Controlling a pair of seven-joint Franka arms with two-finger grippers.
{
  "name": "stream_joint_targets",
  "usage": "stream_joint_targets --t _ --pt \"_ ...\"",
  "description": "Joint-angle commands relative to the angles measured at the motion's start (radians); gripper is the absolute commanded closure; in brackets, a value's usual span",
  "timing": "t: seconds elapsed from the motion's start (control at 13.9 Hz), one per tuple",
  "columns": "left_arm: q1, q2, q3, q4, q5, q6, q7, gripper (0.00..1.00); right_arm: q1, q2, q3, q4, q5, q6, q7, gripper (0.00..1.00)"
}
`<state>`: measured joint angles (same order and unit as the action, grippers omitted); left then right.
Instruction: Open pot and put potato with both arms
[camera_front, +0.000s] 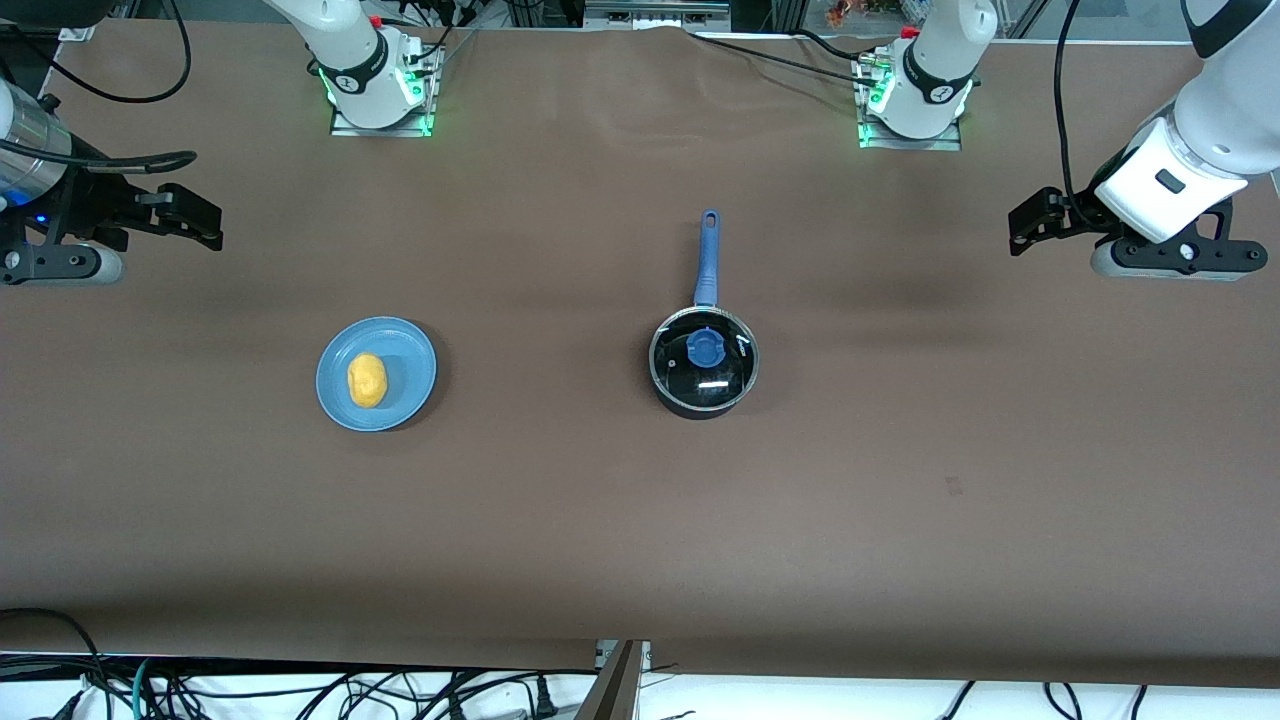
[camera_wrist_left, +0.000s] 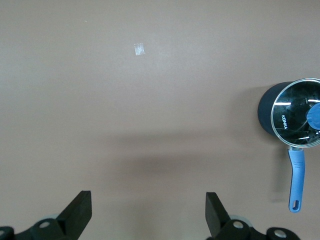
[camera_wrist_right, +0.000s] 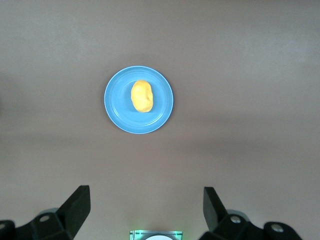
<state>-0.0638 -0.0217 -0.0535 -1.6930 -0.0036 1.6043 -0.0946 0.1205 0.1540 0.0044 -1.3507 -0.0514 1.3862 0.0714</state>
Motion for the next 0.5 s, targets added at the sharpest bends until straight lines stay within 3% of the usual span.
stream_joint_targets --t 0.0,0.43 --pt "-0.001 0.008 0.003 0.022 0.004 -0.017 0.023 0.00 -0.012 -0.008 0.009 -0.008 -0.002 0.005 -0.004 0.00" --pt "-0.005 0.017 0.003 0.024 -0.015 -0.030 0.016 0.00 -0.012 -0.008 0.008 -0.008 -0.001 0.005 -0.004 0.00"
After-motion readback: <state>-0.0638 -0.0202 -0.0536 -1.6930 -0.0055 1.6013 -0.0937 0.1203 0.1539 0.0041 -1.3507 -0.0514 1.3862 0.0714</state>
